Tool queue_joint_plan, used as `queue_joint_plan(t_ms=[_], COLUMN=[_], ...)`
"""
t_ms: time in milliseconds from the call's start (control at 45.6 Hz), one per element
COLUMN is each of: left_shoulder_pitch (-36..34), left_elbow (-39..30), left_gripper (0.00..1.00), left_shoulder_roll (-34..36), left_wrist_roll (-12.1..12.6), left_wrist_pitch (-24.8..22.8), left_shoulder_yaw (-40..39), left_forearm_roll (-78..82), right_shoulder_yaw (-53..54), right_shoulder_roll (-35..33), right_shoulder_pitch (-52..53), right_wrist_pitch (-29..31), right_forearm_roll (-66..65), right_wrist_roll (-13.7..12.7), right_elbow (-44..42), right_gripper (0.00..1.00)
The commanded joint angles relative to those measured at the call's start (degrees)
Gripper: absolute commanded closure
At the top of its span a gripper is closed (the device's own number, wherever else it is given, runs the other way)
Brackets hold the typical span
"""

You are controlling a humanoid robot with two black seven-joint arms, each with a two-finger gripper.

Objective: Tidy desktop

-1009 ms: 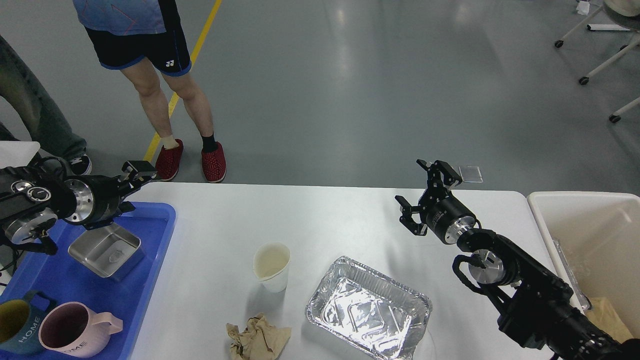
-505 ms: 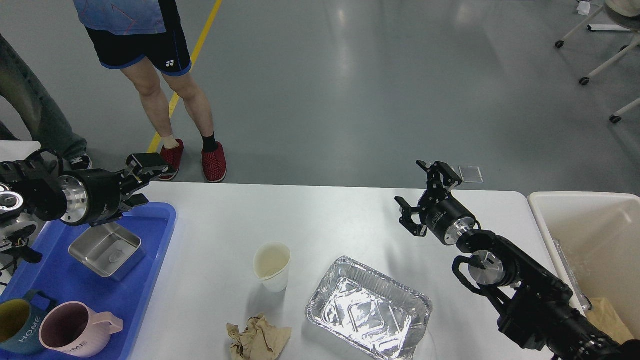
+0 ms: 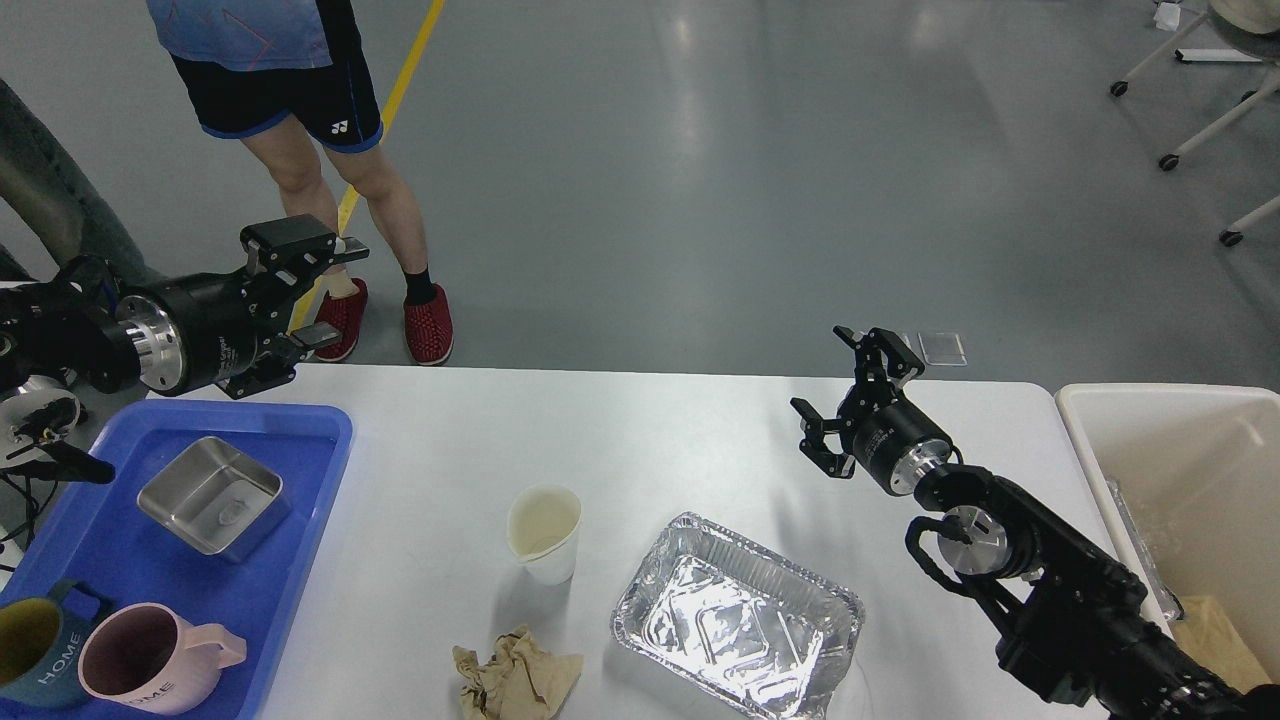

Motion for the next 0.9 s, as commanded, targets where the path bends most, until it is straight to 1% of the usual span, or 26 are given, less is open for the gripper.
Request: queue_joint_plan(t_ms=[0,66,132,197,263,329,395,461,527,592,680,724,790,878], left_shoulder_pitch=[7.7,11.8,14.7,16.0,16.8,17.5,17.6,17.6,17.9,19.2,20.3,20.3,20.4,20.5], left_elbow=[7.0,10.3,12.7,14.6,17.3,21.2,25.3,28.1,29.3,30.3,32.7,34.4,37.1,40.5], left_gripper=[0.05,0.04,0.03,0.03,0.03,0.03,0.03,0.03,0.03,0.03,0.03,0.03,0.03,0.03], left_shoulder_roll=[-6.9,-11.6,-16.2,-20.8,-25.6,-30.1,-33.2,-35.4,-37.1,-38.1,-38.8,-39.1,-40.3,-41.2], left_wrist_roll=[-1.0,-1.1,-1.3,-2.8,-6.2,-11.0,-15.2,-18.1,-19.5,-19.5,-18.7,-17.7,-15.0,-9.3], left_wrist_pitch=[0.2,-0.2,-0.3,-0.5,-0.9,-1.0,-1.0,-1.1,-1.4,-1.6,-2.8,-3.9,-5.5,-8.0], left_shoulder_yaw=[-9.1,-14.3,-17.8,-19.3,-19.5,-19.6,-19.7,-20.2,-21.8,-24.0,-26.8,-27.5,-28.0,-29.6], left_forearm_roll=[-3.7,-3.8,-4.0,-4.0,-4.0,-3.9,-3.9,-4.0,-4.1,-5.1,-7.9,-9.8,-13.6,-20.5], right_shoulder_yaw=[0.0,0.0,0.0,0.0,0.0,0.0,0.0,0.0,0.0,0.0,0.0,0.0,0.4,0.7], right_shoulder_roll=[0.0,0.0,-0.1,-0.2,-0.2,-0.2,-0.2,-0.2,-0.2,-0.2,-0.2,-0.3,-0.3,-0.4], right_shoulder_pitch=[-0.2,-0.2,-0.1,-0.1,0.0,0.0,0.0,0.0,0.0,0.0,0.0,0.1,0.1,0.2], right_wrist_pitch=[0.0,0.0,0.0,0.0,0.1,0.0,0.0,0.0,0.0,0.0,0.2,0.2,0.2,0.4], right_forearm_roll=[-0.1,-0.1,-0.1,-0.1,-0.1,-0.1,-0.1,-0.1,-0.1,-0.1,0.0,0.0,0.1,0.1], right_wrist_roll=[0.0,0.0,0.0,0.0,0.0,0.0,0.0,0.0,0.0,0.0,-0.1,-0.1,-0.1,-0.1], right_elbow=[-0.1,-0.1,-0.2,-0.2,-0.2,-0.2,-0.2,-0.2,-0.2,-0.2,-0.1,-0.2,-0.2,-0.3], right_gripper=[0.00,0.00,0.00,0.00,0.00,0.00,0.00,0.00,0.00,0.00,0.00,0.00,0.00,0.00])
